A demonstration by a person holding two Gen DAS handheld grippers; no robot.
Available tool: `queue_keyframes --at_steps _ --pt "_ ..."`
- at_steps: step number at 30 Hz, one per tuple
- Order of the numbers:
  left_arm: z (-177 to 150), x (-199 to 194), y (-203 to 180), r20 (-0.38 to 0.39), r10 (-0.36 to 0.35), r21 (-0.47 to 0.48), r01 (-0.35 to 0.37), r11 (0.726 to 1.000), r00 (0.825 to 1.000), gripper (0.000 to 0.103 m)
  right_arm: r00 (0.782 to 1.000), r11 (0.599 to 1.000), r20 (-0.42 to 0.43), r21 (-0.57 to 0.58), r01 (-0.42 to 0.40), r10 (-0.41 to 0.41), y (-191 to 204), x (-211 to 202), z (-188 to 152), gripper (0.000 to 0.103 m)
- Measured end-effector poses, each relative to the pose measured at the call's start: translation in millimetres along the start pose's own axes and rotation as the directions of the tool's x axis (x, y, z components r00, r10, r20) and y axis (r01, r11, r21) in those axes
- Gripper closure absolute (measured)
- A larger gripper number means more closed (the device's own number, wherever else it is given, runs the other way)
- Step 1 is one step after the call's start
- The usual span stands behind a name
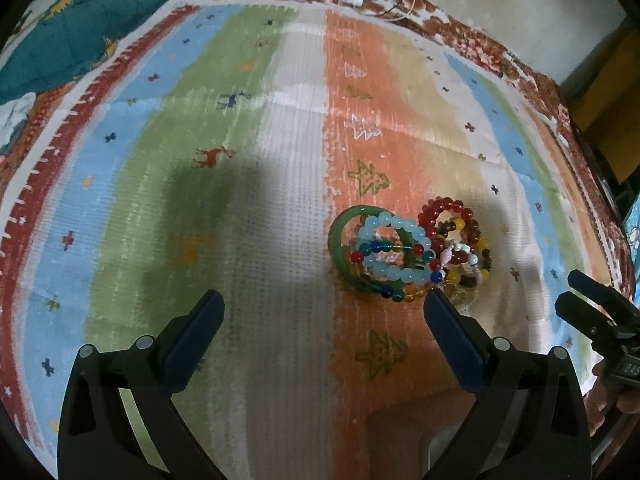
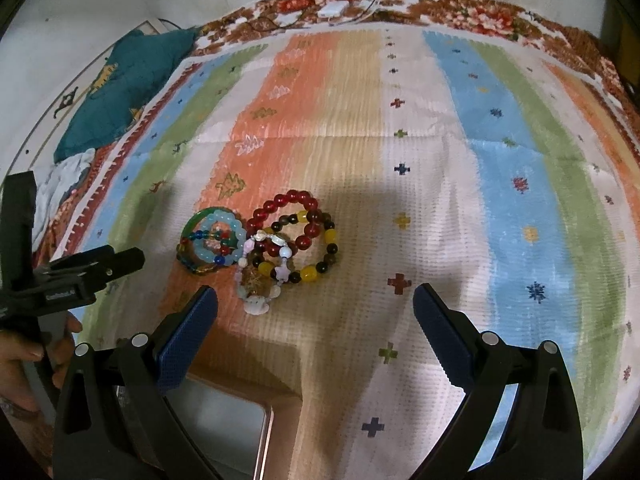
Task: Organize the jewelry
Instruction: 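Move both tools forward over the bracelet pile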
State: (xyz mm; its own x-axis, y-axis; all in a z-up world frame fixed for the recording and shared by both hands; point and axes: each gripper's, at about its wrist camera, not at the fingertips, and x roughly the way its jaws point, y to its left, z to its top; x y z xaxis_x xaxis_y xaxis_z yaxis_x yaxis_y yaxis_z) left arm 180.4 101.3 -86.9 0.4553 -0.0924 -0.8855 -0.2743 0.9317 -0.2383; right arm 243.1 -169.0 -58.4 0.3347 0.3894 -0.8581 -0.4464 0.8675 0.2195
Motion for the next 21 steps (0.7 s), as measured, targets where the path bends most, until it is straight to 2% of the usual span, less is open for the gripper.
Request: queue_keyframes --at_steps 6,10,14,21 --pt "4.9 11.7 0.1 -0.027 -0.021 -0.011 0.02 1.0 0.999 0.006 0.998 1.0 -0.05 0.018 -0.022 0.023 -2.5 19.1 5.0 0.004" --pt "6.8 20.2 -0.8 -0.054 -0.036 -0.019 0.035 0.999 0.998 0.015 0.995 0.997 -0.078 0.054 -0.051 0.055 -6.6 30.3 8.3 0.005" --pt "8.8 27.6 -1.7 -0.074 -0.06 -0.026 0.058 0.998 0.995 0.02 0.992 0.996 -0.107 0.065 -0.06 0.067 -7.1 42.5 11.0 0.017" --pt "13.6 37.4 1.5 -0.103 -0.084 -0.052 0.079 0.996 0.991 0.036 0.984 0.99 -0.137 0.104 -0.096 0.11 -9.4 56.3 13.5 0.023"
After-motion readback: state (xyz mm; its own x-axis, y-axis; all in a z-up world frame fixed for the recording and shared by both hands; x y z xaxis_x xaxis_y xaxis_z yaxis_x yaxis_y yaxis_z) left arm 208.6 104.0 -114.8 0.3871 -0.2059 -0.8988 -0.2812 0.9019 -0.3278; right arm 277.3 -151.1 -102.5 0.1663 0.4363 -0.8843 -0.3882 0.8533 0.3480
